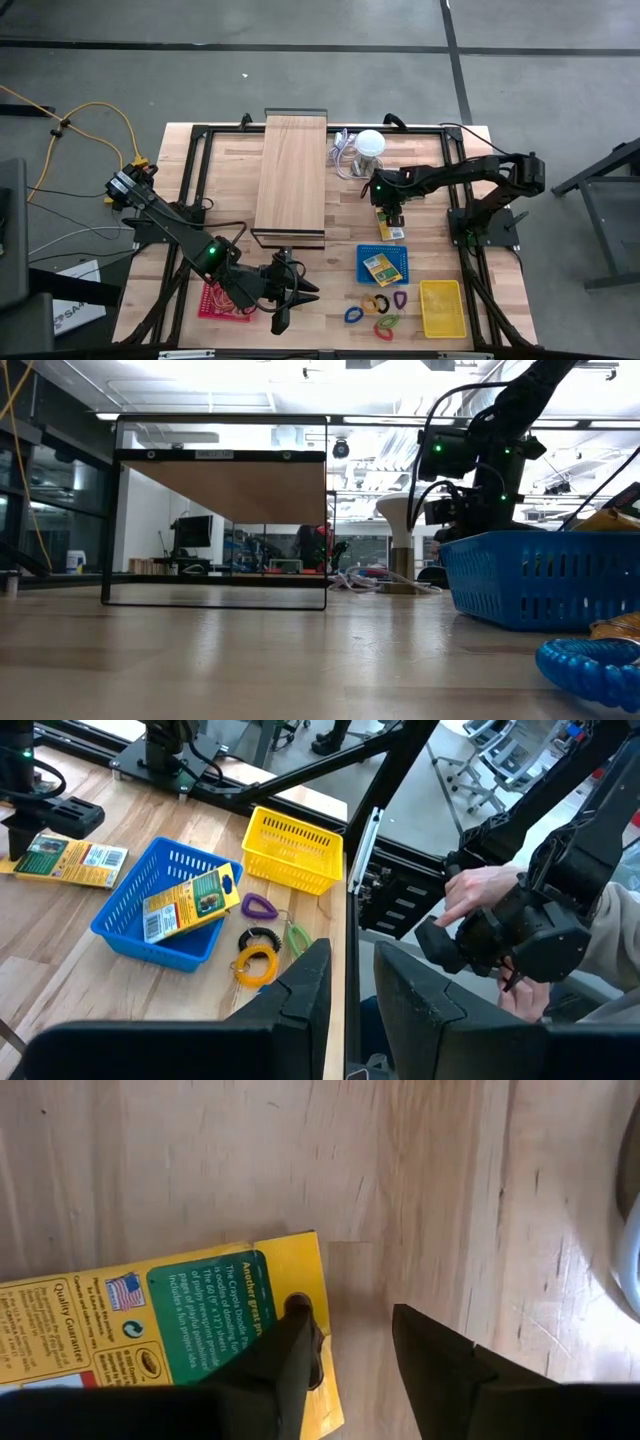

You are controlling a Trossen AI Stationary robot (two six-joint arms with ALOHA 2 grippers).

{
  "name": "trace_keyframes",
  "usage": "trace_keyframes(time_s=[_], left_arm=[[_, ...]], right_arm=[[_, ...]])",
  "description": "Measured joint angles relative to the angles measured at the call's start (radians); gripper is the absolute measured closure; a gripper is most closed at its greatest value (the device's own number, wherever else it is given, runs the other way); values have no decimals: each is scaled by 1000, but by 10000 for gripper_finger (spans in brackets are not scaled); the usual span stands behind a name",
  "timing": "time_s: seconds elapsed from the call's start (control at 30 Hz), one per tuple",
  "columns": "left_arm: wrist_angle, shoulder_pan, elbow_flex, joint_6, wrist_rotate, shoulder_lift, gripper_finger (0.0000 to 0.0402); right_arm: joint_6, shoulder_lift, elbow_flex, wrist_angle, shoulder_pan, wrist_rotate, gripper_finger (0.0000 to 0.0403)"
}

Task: Pick & Place Office Desk Supplies
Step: Put the left yellow crayon box into the blue bin

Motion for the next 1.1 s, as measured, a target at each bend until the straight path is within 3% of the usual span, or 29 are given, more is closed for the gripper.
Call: trace_keyframes(time_s=[0.43,1.1], left_arm=[[0,0,0,0,0,0,325],[0,0,0,0,0,0,325]], right_arm=[[0,1,-2,-2,1,-33,394],[2,-33,-7,4,1,-42,399]])
